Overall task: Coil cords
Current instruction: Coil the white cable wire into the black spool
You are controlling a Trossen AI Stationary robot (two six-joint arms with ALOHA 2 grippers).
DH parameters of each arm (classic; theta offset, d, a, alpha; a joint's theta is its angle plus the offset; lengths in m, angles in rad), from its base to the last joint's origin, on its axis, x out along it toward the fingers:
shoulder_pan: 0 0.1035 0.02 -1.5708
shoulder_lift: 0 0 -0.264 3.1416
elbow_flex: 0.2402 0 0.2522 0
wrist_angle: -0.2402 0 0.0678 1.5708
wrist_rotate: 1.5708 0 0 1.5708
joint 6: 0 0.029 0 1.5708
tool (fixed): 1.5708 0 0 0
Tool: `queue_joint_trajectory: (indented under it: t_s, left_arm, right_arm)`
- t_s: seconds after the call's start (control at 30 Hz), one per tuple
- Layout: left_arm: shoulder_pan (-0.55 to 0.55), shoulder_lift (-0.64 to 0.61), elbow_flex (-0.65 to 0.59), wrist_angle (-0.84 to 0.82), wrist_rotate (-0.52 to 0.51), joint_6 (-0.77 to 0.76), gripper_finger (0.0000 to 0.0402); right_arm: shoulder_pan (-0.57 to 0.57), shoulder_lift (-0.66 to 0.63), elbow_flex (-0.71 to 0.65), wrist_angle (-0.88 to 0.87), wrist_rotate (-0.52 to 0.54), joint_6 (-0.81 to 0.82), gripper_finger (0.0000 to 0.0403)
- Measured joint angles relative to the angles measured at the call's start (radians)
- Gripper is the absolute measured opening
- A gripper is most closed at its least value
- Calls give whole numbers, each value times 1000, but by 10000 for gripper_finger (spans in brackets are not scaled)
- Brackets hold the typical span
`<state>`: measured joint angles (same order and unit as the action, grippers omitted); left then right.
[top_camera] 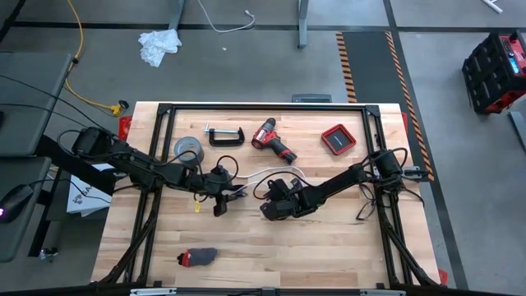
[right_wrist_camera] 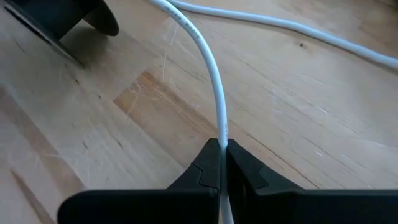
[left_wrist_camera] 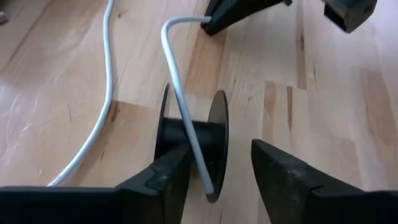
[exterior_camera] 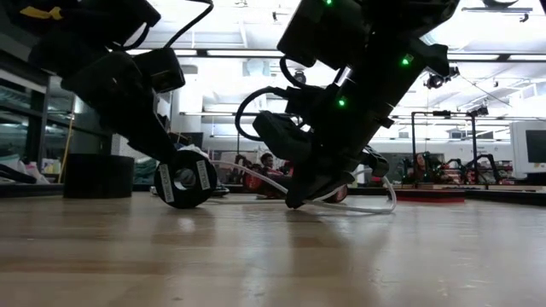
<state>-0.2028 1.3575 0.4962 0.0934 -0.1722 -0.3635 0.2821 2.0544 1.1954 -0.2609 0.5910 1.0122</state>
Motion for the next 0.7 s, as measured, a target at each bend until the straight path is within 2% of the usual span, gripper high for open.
queue_joint_trajectory:
  t_s: [0.3,0.7]
  left_arm:
    - [0,0,1,-92,-82,1,181]
    - [0,1,5,-89,-157,63,181]
  right_arm:
    - [0,0,0,0,-17,0,0]
    - [0,0,0,1,-24,8,0]
